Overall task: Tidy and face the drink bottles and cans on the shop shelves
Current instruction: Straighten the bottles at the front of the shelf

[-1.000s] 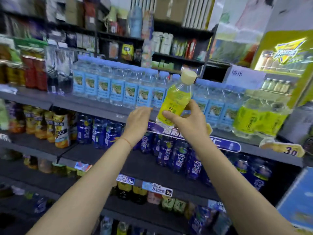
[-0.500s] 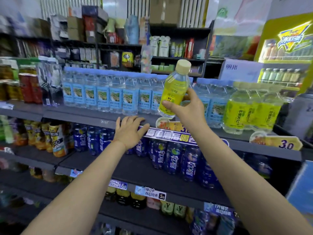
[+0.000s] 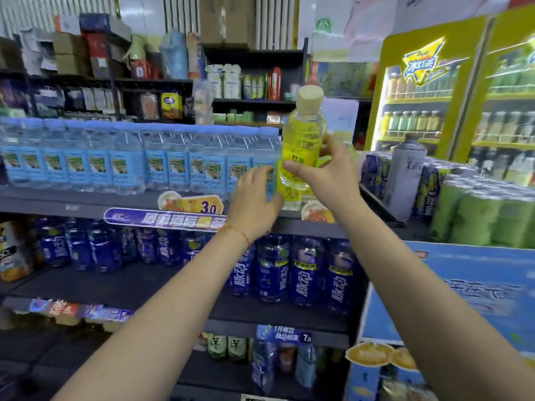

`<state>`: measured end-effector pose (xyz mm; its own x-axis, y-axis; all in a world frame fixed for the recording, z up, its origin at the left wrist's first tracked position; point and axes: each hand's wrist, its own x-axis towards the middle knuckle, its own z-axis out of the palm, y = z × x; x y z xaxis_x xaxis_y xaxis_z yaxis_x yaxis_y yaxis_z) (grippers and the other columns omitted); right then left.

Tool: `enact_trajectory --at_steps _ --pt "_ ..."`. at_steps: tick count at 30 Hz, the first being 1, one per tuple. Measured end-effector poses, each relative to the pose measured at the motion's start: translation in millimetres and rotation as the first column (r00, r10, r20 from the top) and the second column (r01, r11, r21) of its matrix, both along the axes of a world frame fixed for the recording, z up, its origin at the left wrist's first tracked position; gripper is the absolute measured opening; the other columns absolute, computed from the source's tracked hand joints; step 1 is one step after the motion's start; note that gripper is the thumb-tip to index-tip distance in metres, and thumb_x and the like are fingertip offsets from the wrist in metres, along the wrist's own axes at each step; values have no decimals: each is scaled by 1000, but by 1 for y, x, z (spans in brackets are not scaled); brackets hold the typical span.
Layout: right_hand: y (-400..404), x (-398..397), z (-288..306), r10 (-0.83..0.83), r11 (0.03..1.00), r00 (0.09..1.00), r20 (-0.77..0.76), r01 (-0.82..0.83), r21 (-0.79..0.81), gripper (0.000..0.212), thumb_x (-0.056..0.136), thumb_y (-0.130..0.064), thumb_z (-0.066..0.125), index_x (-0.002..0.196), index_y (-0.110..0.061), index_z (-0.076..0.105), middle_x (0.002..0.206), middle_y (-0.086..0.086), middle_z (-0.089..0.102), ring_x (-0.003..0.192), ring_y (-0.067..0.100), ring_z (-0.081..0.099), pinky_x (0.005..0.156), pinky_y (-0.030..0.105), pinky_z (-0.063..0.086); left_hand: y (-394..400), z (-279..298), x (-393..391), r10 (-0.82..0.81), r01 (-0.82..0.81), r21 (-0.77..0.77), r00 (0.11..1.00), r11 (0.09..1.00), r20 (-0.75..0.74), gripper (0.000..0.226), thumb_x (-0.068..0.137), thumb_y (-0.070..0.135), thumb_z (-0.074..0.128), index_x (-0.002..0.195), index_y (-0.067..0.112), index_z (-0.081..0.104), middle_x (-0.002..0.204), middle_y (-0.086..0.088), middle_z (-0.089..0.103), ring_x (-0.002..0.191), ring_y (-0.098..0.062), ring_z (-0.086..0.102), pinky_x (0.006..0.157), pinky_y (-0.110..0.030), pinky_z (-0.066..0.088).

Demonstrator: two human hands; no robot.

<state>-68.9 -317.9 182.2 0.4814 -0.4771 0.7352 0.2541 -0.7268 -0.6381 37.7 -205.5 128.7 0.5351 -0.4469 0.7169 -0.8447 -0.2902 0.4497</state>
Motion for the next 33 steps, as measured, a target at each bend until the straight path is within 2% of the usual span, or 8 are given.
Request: enact_trajectory --at_steps 6,12,15,20,24,28,31,33 --pt "-54 -19 1 -57 998 984 -169 58 2 59 73 -37 85 119 -15 57 104 -3 56 97 19 54 77 29 39 -36 -30 -12 165 -172 313 985 934 48 73 98 58 38 156 23 12 138 -13 48 124 -34 48 100 -44 37" --pt "-77 8 -5 -35 999 905 -423 49 20 88 73 -42 85 143 -11 42 136 9 54 123 29 54 97 43 48 -35 -39 -5 161 -177 331 984 927 75 73 97 64 27 157 28 6 143 -11 48 135 -29 40 120 -43 18" --pt "-80 18 -7 -47 998 875 -482 63 18 87 78 -43 80 146 -8 39 138 11 54 110 26 58 86 35 48 -34 -38 -8 170 -185 331 983 925 75 74 96 66 27 157 28 6 142 -11 48 133 -29 42 116 -42 22" --pt "-84 23 -12 -170 985 873 -457 159 -62 68 83 -34 78 135 -7 44 126 13 59 105 29 61 79 37 49 -36 -40 -10 188 -213 329 977 920 105 76 96 67 26 157 26 5 141 -9 49 132 -26 42 116 -41 22" --pt "-76 18 -20 -222 974 879 -421 182 -133 52 86 -17 73 126 -4 41 128 18 47 94 34 58 68 37 45 -36 -40 -10 174 -199 336 979 921 103 76 96 68 25 157 28 4 144 -9 48 136 -26 40 121 -42 15" --pt "-55 4 -35 -287 930 946 -154 236 -282 35 87 -17 64 116 -5 48 117 12 47 93 30 52 74 38 45 -27 -34 -9 73 -42 284 992 958 -100 70 96 65 32 155 28 20 151 -9 41 140 -26 35 119 -45 23" --pt "-30 -10 -48 -62 974 990 -128 32 -225 10 91 -18 58 97 -10 60 87 2 59 76 21 55 69 42 47 -6 -39 -25 54 -52 55 998 997 -26 38 97 45 49 119 16 62 121 -6 57 116 -21 51 100 -35 40" --pt "-15 -15 -66 60 987 978 -201 -88 -135 18 92 -21 54 83 -8 62 68 1 63 64 24 58 63 44 49 10 -57 -38 127 -128 -58 991 990 -32 30 94 35 52 74 15 60 79 -3 57 78 -20 54 68 -34 39"
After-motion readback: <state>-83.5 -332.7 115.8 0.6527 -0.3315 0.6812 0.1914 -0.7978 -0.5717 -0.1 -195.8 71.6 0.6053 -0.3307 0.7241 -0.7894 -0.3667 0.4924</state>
